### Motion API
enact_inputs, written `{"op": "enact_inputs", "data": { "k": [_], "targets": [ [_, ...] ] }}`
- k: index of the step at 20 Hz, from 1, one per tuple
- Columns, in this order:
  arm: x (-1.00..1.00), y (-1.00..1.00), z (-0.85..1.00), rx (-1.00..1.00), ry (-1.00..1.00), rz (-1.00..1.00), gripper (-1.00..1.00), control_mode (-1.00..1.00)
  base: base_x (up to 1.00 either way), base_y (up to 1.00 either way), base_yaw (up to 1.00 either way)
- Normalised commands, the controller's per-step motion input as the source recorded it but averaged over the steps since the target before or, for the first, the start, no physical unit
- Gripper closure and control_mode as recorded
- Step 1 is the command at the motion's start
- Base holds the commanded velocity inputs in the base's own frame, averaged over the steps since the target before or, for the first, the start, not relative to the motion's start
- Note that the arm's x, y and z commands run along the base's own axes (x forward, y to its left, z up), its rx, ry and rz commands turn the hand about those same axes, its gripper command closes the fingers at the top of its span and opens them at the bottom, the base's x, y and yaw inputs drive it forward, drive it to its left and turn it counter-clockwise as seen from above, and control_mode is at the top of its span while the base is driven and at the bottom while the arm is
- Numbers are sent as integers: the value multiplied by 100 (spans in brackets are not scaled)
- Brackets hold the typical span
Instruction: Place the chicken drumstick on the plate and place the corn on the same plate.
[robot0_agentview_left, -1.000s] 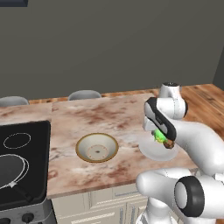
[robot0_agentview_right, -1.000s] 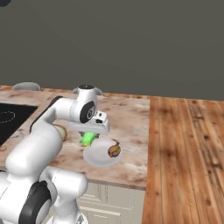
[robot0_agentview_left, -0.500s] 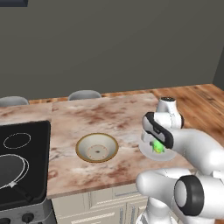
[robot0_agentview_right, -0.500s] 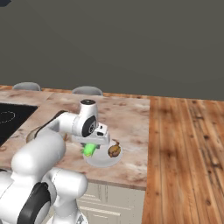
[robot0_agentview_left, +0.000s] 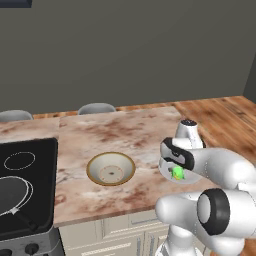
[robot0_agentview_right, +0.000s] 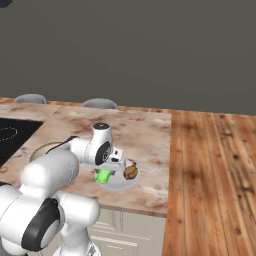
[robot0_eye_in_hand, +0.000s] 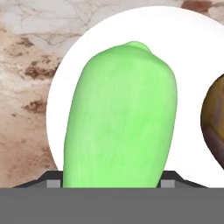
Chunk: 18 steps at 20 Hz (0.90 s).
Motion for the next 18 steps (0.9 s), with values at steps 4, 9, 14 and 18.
{"op": "enact_inputs", "data": {
  "k": [4,9,14,18],
  "targets": [
    [29,0,-13,0,0,0,100,-100,0,0,0],
    [29,0,-5,0,0,0,100,-100,0,0,0],
    [24,0,0,0,0,0,100,-100,0,0,0],
    [10,0,-4,0,0,0,100,-100,0,0,0]
  ]
}}
